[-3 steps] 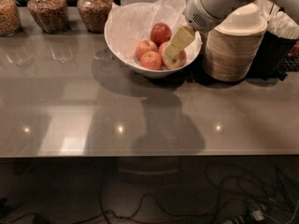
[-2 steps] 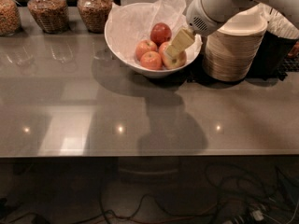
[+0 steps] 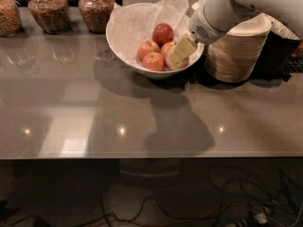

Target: Pick apple from white bowl

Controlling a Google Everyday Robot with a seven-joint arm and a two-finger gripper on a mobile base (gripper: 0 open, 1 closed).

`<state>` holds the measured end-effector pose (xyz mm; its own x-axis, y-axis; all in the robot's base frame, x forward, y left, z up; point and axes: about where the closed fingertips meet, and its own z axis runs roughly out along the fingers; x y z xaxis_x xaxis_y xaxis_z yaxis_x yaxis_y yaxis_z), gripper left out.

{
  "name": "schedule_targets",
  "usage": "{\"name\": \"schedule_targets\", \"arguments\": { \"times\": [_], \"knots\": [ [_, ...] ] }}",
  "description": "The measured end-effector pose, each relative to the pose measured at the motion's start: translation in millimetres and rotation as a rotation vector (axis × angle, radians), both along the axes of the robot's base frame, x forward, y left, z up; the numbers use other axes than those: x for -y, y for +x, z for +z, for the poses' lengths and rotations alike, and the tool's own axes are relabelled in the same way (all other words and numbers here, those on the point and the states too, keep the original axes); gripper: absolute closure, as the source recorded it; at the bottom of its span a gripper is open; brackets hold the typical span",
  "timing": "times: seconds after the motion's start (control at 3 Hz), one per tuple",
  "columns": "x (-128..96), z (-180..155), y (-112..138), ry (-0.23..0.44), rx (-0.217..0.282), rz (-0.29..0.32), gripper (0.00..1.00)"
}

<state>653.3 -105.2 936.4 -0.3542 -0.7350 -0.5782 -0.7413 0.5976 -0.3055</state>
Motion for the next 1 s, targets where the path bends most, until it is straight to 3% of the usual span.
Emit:
{"name": "schedule_targets", "arguments": {
  "times": [1.0],
  "knots": [
    [-3,-33,20,0.020,-0.036,-0.020,0.31]
  ]
}}
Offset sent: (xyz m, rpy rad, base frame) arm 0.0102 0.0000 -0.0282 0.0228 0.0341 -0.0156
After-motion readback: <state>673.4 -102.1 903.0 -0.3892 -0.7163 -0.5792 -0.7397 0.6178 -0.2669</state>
